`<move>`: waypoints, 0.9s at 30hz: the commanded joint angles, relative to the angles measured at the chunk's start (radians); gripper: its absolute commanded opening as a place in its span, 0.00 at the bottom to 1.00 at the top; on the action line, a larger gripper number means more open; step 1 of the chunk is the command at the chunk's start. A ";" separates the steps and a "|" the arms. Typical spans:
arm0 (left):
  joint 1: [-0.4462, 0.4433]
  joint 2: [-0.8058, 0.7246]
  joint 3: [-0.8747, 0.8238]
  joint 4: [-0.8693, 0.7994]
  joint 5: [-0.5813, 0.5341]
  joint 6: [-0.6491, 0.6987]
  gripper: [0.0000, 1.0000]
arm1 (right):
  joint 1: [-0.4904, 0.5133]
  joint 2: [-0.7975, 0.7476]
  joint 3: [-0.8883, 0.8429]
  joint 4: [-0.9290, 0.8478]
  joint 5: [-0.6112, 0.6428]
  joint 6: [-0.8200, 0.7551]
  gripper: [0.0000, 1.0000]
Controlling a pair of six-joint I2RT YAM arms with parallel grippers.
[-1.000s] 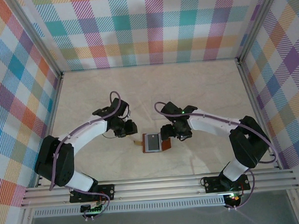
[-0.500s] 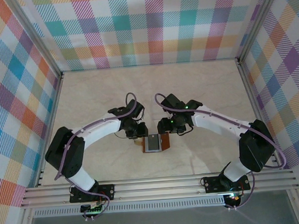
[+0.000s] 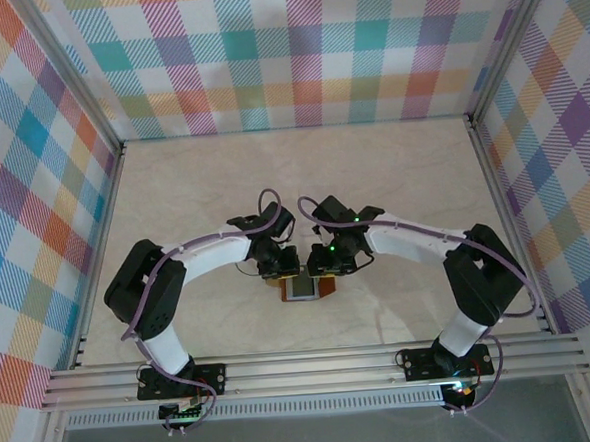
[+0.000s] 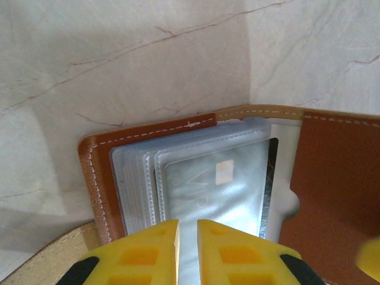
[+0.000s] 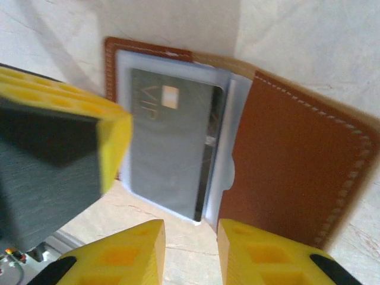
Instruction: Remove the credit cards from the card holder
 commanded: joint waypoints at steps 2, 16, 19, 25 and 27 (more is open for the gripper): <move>-0.016 0.015 -0.007 0.024 0.020 -0.016 0.16 | -0.003 0.033 -0.025 0.048 -0.010 0.011 0.29; -0.016 0.063 -0.041 -0.007 -0.049 0.014 0.13 | -0.029 0.059 -0.150 0.224 -0.044 0.029 0.27; -0.016 0.066 -0.049 -0.003 -0.057 0.012 0.13 | -0.044 0.036 -0.200 0.309 -0.090 0.044 0.27; -0.016 0.069 -0.064 0.015 -0.054 0.007 0.13 | -0.082 -0.011 -0.314 0.532 -0.227 0.084 0.29; -0.015 0.070 -0.065 0.017 -0.053 0.007 0.12 | -0.095 -0.011 -0.340 0.596 -0.269 0.101 0.29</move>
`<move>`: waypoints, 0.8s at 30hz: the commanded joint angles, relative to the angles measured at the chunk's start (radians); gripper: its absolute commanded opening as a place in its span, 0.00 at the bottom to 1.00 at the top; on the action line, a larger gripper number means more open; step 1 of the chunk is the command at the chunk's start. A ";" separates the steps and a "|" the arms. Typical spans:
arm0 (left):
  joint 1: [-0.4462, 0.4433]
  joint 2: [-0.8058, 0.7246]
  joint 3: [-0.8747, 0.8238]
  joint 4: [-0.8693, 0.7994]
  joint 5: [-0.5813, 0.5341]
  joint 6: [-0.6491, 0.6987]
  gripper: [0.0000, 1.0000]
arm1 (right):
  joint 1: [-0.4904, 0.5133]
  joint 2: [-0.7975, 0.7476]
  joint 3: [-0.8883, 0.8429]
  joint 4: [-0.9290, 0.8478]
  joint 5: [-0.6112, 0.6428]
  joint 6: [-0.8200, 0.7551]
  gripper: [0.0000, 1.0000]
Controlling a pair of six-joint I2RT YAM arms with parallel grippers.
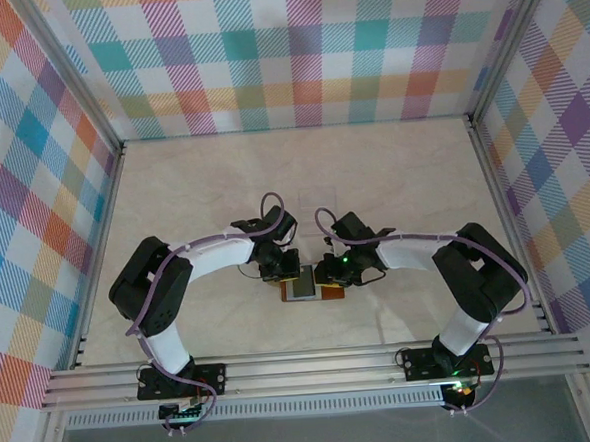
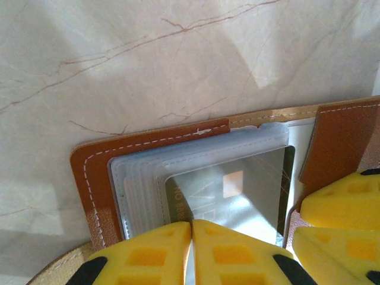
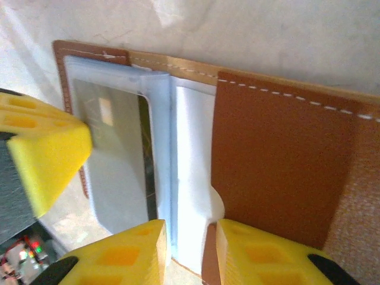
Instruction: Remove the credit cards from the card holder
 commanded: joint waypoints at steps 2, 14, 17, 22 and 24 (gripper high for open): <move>-0.010 0.039 -0.041 -0.029 -0.038 0.012 0.12 | -0.021 -0.010 -0.063 0.218 -0.129 0.061 0.29; -0.009 0.044 -0.041 -0.024 -0.032 0.012 0.12 | -0.037 0.008 -0.060 0.190 -0.111 0.072 0.29; -0.009 0.048 -0.039 -0.028 -0.032 0.013 0.12 | -0.038 0.018 -0.055 0.161 -0.090 0.062 0.28; -0.009 0.044 -0.040 -0.026 -0.031 0.015 0.12 | -0.039 0.032 -0.065 0.218 -0.126 0.065 0.25; -0.009 0.045 -0.041 -0.025 -0.031 0.014 0.12 | -0.038 0.038 -0.069 0.253 -0.147 0.075 0.24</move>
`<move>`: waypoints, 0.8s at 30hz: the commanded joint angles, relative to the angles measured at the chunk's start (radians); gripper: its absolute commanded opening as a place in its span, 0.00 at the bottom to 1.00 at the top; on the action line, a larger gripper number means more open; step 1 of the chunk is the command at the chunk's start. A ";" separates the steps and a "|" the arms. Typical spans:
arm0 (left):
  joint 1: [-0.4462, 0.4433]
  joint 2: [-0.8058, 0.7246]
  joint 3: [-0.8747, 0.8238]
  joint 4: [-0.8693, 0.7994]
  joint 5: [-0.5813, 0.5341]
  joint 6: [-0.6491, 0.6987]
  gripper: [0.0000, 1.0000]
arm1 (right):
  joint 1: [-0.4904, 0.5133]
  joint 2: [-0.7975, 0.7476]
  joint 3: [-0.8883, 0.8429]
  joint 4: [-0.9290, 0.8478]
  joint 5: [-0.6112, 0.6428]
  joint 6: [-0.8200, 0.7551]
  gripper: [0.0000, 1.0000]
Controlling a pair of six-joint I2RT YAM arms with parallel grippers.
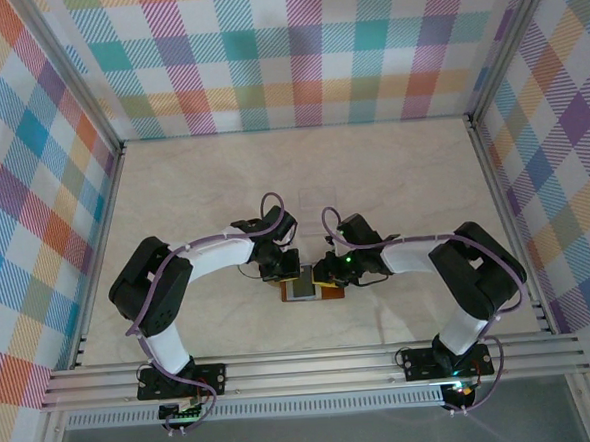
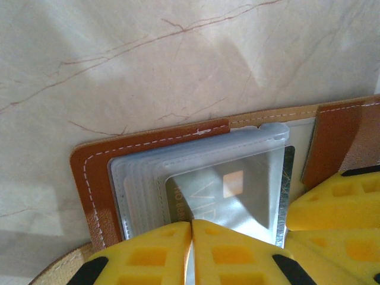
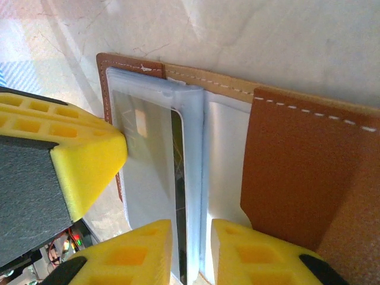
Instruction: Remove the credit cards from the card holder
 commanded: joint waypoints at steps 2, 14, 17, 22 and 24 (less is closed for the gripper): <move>-0.010 0.048 -0.040 -0.022 -0.026 0.014 0.12 | -0.006 0.025 0.008 0.054 -0.038 0.008 0.21; -0.010 0.051 -0.040 -0.024 -0.022 0.014 0.12 | -0.004 0.050 0.003 0.085 -0.048 0.020 0.16; -0.010 0.050 -0.039 -0.023 -0.020 0.013 0.12 | -0.006 0.054 0.005 0.086 -0.049 0.022 0.16; -0.010 0.051 -0.036 -0.024 -0.022 0.014 0.12 | -0.006 0.051 0.002 0.089 -0.049 0.022 0.11; -0.010 0.049 -0.035 -0.028 -0.024 0.014 0.12 | -0.006 0.047 0.001 0.085 -0.045 0.020 0.07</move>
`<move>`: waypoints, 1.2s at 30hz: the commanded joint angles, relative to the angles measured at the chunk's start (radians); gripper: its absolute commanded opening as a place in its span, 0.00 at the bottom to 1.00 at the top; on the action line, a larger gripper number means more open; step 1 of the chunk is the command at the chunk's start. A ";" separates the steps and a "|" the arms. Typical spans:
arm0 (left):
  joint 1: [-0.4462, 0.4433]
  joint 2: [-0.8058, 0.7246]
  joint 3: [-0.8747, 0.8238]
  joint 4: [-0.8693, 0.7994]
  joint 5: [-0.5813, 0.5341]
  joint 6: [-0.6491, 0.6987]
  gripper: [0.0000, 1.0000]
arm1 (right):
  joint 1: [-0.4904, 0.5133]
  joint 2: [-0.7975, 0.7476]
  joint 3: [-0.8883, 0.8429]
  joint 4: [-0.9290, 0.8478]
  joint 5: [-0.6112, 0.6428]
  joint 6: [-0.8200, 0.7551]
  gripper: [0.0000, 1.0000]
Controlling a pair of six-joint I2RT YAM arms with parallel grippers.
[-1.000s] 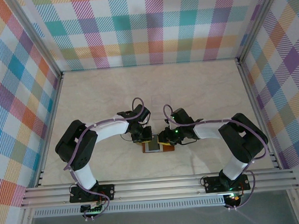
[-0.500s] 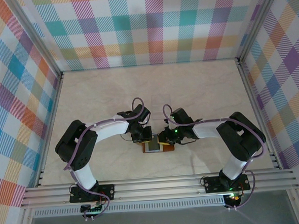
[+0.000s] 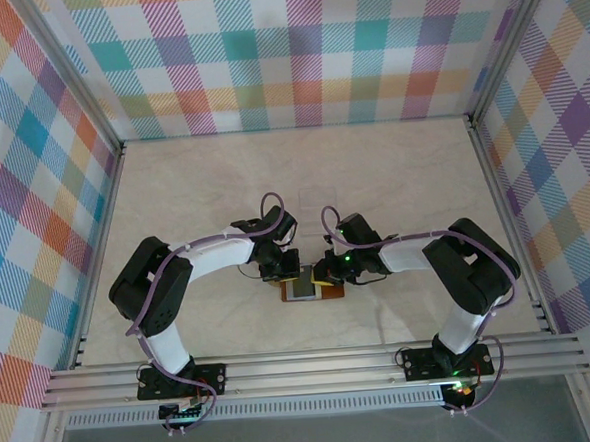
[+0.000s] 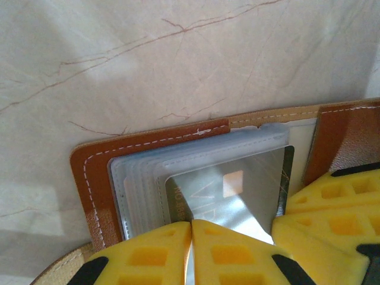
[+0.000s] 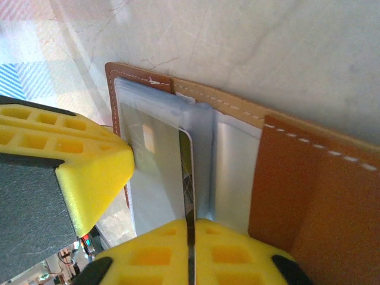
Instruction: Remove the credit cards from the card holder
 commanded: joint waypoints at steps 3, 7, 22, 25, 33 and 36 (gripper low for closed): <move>-0.009 0.039 -0.036 -0.032 -0.036 0.017 0.13 | 0.001 -0.006 0.002 0.000 0.013 -0.007 0.05; -0.009 0.036 -0.025 -0.063 -0.063 0.026 0.13 | -0.004 -0.024 0.003 -0.042 0.041 -0.024 0.04; -0.010 0.037 -0.004 -0.100 -0.092 0.035 0.12 | -0.023 -0.077 -0.016 -0.114 0.096 -0.035 0.02; -0.010 0.034 -0.002 -0.101 -0.094 0.037 0.12 | -0.027 -0.089 -0.024 -0.124 0.104 -0.037 0.02; -0.009 0.022 0.003 -0.114 -0.099 0.040 0.12 | -0.034 -0.090 -0.014 -0.155 0.110 -0.047 0.01; -0.010 0.023 0.008 -0.117 -0.098 0.040 0.12 | -0.034 -0.093 -0.017 -0.157 0.114 -0.045 0.01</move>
